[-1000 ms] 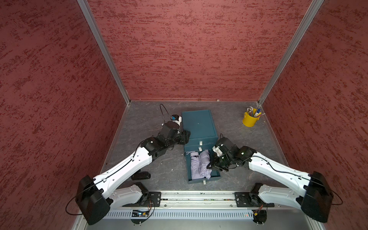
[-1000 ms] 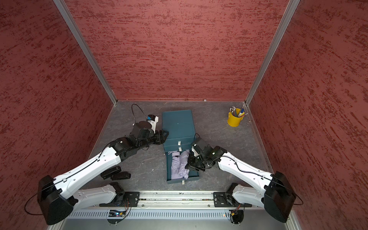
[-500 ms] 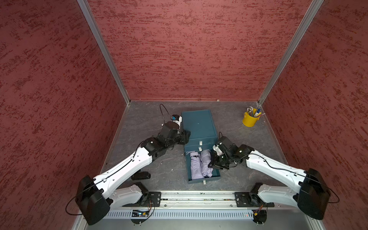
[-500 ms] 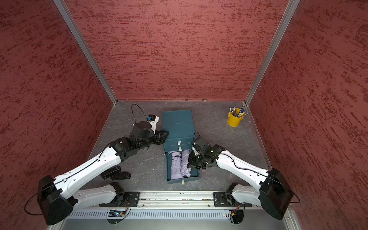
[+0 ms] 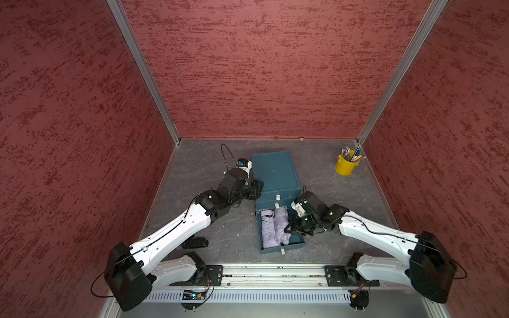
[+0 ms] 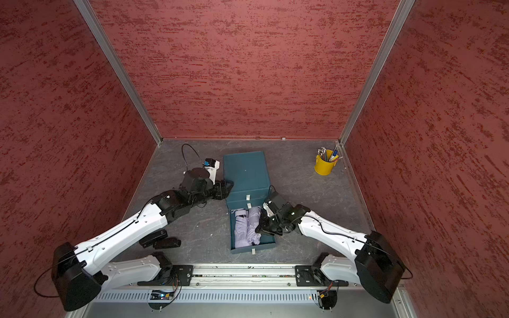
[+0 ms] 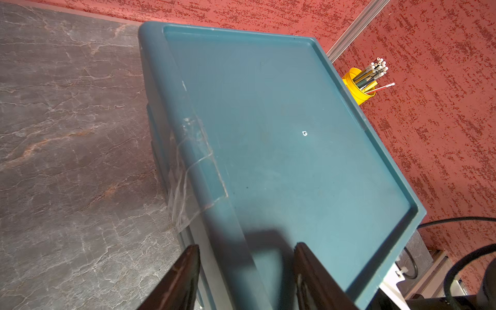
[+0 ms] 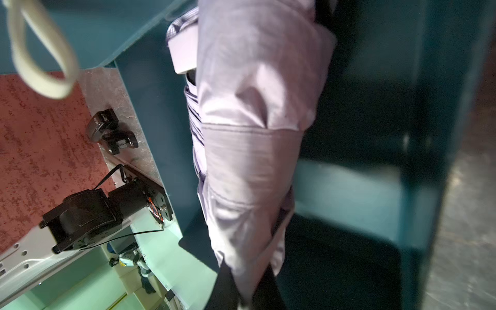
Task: Place the umbrella in the drawer by color
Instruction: Place the umbrella in the drawer.
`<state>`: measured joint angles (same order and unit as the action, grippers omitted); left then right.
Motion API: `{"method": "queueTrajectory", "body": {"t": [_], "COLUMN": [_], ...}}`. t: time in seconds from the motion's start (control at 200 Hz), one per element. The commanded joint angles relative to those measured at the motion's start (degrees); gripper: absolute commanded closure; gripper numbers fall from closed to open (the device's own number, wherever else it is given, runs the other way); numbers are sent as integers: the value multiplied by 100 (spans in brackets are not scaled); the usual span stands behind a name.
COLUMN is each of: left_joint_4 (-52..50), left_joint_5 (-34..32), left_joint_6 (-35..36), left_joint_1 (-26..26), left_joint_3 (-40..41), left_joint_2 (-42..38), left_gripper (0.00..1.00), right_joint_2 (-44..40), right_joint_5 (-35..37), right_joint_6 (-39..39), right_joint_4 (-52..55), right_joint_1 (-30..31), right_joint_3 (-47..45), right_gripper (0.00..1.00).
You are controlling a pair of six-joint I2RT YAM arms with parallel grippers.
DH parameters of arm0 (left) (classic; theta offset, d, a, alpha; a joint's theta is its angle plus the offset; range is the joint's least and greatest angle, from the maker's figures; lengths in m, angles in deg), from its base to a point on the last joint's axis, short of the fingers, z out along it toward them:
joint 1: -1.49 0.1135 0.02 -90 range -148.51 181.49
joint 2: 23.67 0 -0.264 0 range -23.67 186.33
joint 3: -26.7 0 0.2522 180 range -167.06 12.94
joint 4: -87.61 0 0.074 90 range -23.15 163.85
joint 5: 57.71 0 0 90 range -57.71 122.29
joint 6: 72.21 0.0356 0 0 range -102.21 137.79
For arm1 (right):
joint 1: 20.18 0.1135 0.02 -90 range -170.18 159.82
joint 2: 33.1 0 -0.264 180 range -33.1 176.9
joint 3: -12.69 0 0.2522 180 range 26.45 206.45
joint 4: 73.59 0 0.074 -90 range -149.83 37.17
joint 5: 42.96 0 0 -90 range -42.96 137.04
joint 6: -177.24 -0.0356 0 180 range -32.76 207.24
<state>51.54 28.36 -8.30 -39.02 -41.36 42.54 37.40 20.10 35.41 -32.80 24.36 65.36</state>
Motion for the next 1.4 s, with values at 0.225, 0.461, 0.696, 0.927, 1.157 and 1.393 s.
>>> {"method": "queueTrajectory", "body": {"t": [0.225,0.461,0.696,0.927,1.157,1.393], "left_joint_4": [-501,-476,-480,-402,-150,-35], "left_joint_5": [-37,-36,-73,-17,136,314], "left_joint_6": [109,129,213,317,427,426], "left_joint_1": [-9,0,26,58,96,175], "left_joint_3": [210,247,236,278,373,429], "left_joint_2": [67,102,119,155,181,172], "left_gripper": [43,46,48,51,54,56], "right_joint_2": [-19,-287,-153,-1000,-2297,-2380], "right_joint_5": [54,908,1516,1872,3277,4835], "right_joint_6": [189,492,631,541,63,-843], "right_joint_4": [-367,654,1099,1345,1433,884], "right_joint_1": [130,98,75,173,1630,3630], "right_joint_3": [100,319,473,503,116,-601], "right_gripper": [100,100,75,41,43,45]}}
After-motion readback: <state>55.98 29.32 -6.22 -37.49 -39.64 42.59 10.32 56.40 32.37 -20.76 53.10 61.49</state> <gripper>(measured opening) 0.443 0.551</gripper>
